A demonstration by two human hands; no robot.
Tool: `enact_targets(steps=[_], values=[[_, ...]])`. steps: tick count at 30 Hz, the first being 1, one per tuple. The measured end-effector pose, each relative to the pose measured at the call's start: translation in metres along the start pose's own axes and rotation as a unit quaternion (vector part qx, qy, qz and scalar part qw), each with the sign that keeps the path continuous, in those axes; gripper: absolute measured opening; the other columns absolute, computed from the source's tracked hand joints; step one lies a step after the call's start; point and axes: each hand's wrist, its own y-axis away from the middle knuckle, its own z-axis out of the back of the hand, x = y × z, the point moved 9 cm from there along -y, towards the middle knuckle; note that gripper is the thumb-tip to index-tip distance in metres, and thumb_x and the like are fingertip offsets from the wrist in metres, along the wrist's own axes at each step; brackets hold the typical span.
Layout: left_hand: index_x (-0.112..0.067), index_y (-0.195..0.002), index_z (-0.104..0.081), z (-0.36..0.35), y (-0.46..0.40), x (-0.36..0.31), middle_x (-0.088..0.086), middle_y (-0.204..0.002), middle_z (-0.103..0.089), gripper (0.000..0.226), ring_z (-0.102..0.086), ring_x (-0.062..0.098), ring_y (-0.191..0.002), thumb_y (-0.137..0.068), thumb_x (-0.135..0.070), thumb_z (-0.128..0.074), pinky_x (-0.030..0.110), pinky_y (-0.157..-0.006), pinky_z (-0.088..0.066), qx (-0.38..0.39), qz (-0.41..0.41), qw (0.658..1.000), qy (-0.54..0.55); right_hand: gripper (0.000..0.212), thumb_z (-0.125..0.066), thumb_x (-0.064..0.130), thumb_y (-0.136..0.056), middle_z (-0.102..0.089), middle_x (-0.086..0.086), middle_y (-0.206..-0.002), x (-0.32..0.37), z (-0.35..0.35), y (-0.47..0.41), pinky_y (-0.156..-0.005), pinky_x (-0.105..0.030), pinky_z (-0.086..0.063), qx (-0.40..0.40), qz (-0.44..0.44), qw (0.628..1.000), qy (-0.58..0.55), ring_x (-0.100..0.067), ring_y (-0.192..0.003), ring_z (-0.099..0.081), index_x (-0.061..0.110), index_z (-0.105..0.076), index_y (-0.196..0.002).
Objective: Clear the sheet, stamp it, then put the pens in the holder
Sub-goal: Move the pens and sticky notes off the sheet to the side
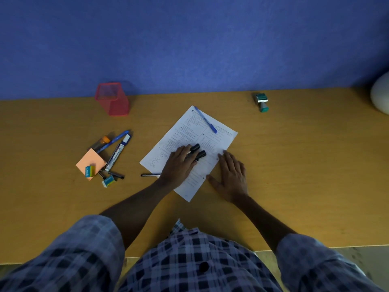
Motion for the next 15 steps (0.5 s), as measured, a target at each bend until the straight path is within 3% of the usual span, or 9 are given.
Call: enact_targets(steps=[7, 15], values=[[-0.014, -0.141, -0.049, 0.022, 0.024, 0.054, 0.014, -0.137, -0.052, 0.046, -0.054, 0.031, -0.12, -0.098, -0.027, -0.053, 0.044, -0.086, -0.051, -0.034, 0.095, 0.995, 0.003, 0.09, -0.034, 0.076, -0.085, -0.019, -0.003, -0.163, -0.001, -0.001, -0.001, -0.121, -0.05, -0.018, -0.001, -0.002, 1.0, 0.009, -0.023, -0.15, -0.017, 0.019, -0.021, -0.154], [-0.015, -0.145, -0.043, 0.023, 0.06, 0.114, 0.014, -0.146, -0.042, 0.048, -0.042, 0.034, -0.129, -0.099, -0.028, -0.049, 0.048, -0.1, -0.04, -0.019, 0.201, 0.979, -0.004, 0.09, -0.035, 0.076, -0.084, -0.022, -0.004, -0.162, 0.002, 0.001, 0.0, -0.12, -0.049, -0.017, -0.004, -0.001, 1.0, 0.007, -0.025, -0.15, -0.02, 0.018, -0.024, -0.153]])
